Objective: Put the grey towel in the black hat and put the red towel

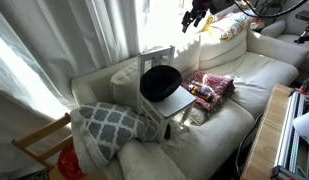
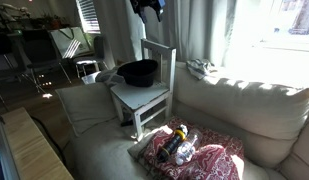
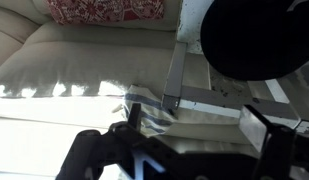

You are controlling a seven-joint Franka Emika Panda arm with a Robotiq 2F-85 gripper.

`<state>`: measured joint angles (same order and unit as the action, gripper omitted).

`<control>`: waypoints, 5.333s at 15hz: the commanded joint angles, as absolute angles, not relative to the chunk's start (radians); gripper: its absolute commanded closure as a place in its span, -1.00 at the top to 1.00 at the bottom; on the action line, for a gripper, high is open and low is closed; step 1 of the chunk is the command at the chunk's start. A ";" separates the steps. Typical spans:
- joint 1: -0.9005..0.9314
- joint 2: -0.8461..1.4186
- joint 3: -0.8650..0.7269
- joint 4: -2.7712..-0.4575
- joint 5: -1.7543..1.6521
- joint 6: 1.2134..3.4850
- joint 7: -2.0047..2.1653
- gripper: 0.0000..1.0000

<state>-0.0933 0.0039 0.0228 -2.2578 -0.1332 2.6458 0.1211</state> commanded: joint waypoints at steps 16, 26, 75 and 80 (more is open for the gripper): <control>-0.172 0.715 -0.066 -1.493 0.355 2.494 0.422 1.00; -0.153 0.772 -0.104 -1.454 0.340 2.488 0.459 1.00; -0.452 1.002 0.199 -0.959 0.662 2.585 0.491 -0.96; -0.550 0.796 0.280 -1.137 0.742 2.482 0.400 -0.96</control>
